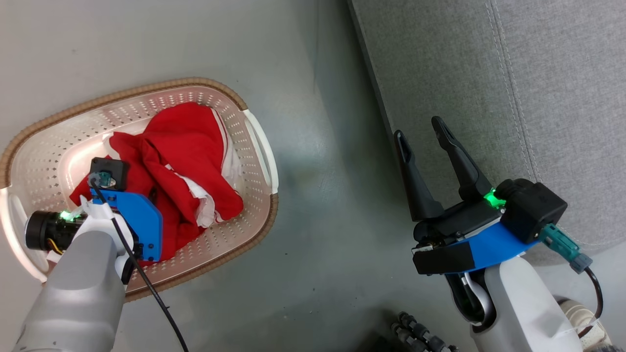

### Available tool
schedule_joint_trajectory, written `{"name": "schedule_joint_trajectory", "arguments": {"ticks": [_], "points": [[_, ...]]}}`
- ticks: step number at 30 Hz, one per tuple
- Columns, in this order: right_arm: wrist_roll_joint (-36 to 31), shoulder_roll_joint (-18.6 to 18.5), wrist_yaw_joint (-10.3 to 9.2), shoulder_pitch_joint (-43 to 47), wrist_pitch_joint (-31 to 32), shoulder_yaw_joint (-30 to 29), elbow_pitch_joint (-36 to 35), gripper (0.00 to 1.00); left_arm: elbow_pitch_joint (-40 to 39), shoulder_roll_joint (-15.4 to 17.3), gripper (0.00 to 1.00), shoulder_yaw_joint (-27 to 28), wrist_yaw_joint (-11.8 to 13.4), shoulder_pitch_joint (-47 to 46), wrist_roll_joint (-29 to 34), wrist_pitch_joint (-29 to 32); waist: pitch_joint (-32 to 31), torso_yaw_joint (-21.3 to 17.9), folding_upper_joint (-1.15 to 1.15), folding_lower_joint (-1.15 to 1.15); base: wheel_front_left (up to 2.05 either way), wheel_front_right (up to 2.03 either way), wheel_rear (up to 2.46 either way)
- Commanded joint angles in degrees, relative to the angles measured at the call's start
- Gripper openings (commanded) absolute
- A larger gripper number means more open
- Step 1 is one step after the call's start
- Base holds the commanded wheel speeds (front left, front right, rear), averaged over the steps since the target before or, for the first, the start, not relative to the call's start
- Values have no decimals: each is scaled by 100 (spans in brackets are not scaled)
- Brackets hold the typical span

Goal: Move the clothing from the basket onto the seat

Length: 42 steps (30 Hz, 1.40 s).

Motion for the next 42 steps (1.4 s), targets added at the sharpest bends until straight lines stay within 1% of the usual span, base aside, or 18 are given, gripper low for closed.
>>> {"name": "schedule_joint_trajectory", "arguments": {"ticks": [1,7,14,15,16,17,18,23,32,37,42], "points": [[33,-8,1,-67,-29,4,-34,100,53,41,100,-49,51,-100,31,85,24,-36,0,-1,0,0,0],[81,-8,1,-99,-29,36,-132,100,190,118,100,-243,228,-215,203,359,162,-109,0,-1,0,0,0],[128,-8,1,-48,-29,87,-180,100,269,176,100,-498,255,-285,362,598,268,-133,0,-1,0,0,0],[129,-8,1,-42,-29,86,-182,100,274,171,98,-516,250,-293,365,609,274,-129,0,-1,0,0,0],[129,-8,1,-39,-29,84,-183,100,280,162,60,-530,246,-300,361,618,279,-124,0,-1,0,0,0],[129,-8,1,-40,-29,80,-182,100,284,154,37,-545,240,-308,355,615,283,-121,0,-1,0,0,0],[132,-8,1,-46,-29,80,-179,100,285,150,0,-561,234,-315,360,594,286,-118,0,-1,0,0,0],[149,-8,1,-63,-29,97,-166,100,278,100,0,-627,179,-302,325,451,253,-88,0,-1,0,0,0],[128,-9,1,-132,-30,88,-98,100,315,-19,0,-693,115,-221,220,397,158,-34,0,-1,0,0,0],[77,-9,1,-134,-30,72,-44,100,313,-126,0,-702,86,-168,161,292,-6,46,0,-1,0,0,0],[-28,-10,1,-121,-29,30,39,100,324,-241,0,-659,37,-94,19,129,-397,177,0,-1,0,0,0]]}}
